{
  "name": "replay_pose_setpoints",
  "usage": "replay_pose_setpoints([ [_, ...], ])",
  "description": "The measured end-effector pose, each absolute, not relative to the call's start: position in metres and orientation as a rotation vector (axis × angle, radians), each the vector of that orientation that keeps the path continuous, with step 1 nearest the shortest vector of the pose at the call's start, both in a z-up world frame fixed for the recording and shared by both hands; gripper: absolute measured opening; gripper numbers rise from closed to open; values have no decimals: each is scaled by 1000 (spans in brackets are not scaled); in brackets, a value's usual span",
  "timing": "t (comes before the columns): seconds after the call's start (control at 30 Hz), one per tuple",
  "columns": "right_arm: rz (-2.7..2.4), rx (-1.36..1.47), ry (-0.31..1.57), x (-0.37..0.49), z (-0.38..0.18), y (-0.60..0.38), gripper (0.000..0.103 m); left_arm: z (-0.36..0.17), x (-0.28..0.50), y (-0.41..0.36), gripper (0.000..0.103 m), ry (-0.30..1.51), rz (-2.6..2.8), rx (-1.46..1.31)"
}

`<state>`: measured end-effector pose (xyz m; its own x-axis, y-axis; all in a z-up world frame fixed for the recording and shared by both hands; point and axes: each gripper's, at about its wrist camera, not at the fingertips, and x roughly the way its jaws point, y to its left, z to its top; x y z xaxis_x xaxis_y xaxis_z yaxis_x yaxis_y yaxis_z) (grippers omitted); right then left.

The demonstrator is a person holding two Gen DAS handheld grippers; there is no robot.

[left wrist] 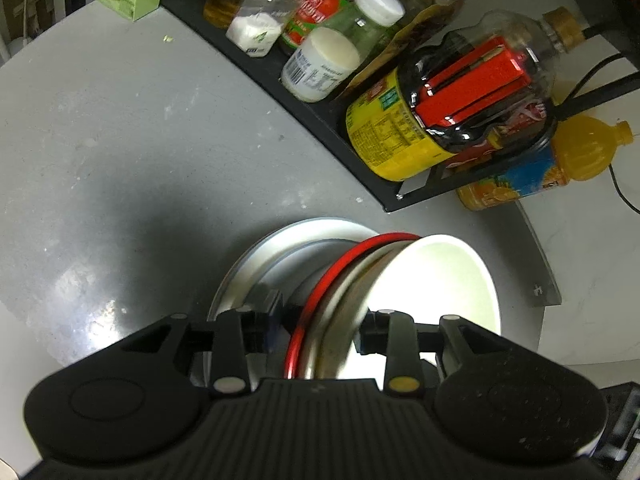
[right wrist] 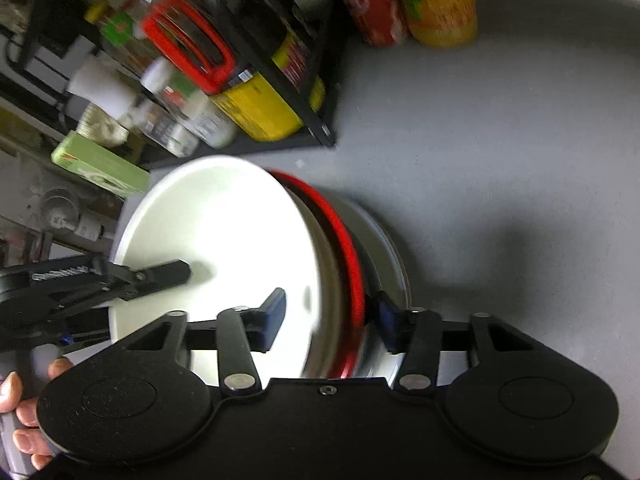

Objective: Organize plates and bowls
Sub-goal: 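Lower the nested bowls onto the white plate stack with both tools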

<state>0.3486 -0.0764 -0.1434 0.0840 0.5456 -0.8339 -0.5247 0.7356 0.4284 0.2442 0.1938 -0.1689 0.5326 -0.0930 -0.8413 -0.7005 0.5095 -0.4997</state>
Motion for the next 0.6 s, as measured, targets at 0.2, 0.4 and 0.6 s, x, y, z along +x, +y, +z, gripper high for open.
replay_pose_setpoints([
  [0.2,820,25,1193,348,-123,-79,56,-153,239,194,39,944,449,-966],
  [0.4,809,19,1162,337,-115,-85,63,-134,234,187,52,936,454,-914],
  [0.6,795,-4,1080,321,-96,-96,78,-117,226,177,73,926,462,-826],
])
